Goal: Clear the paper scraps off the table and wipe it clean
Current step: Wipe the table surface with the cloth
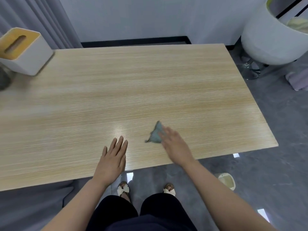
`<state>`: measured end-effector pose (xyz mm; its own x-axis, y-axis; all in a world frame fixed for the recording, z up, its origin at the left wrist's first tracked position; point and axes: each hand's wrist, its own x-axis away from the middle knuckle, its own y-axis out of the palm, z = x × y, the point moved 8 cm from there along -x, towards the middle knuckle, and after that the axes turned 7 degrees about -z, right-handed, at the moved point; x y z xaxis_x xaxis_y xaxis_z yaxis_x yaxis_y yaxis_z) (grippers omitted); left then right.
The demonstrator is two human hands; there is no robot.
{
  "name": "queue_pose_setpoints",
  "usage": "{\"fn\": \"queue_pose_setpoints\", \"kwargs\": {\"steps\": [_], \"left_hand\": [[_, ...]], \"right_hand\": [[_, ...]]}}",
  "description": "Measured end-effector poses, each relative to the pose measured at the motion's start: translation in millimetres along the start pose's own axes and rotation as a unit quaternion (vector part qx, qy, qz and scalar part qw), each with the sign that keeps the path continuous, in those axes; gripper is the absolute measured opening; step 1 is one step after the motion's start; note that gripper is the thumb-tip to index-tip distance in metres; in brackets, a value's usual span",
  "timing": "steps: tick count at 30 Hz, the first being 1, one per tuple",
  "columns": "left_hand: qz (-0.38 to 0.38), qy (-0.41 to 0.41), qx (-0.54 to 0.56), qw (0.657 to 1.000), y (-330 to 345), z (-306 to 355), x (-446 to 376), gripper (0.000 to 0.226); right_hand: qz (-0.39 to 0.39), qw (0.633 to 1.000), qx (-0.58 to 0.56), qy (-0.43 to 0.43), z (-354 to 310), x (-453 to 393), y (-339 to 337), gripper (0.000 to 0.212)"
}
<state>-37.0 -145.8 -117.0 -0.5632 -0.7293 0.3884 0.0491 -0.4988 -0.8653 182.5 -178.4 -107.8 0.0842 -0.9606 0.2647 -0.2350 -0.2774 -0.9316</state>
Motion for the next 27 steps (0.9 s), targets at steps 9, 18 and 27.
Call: {"fn": "queue_pose_setpoints", "kwargs": {"steps": [9,18,27], "left_hand": [[-0.006,-0.003,0.011,1.0,0,-1,1,0.065],[-0.017,0.003,0.01,1.0,-1,-2,1,0.067],[-0.021,0.003,0.001,1.0,-1,-2,1,0.065]], "right_hand": [[0.066,0.979,-0.016,0.191,36,6,-14,0.054],[-0.049,0.99,0.033,-0.129,-90,2,30,0.041],[0.044,0.981,-0.041,0.182,64,-4,-22,0.046]]}}
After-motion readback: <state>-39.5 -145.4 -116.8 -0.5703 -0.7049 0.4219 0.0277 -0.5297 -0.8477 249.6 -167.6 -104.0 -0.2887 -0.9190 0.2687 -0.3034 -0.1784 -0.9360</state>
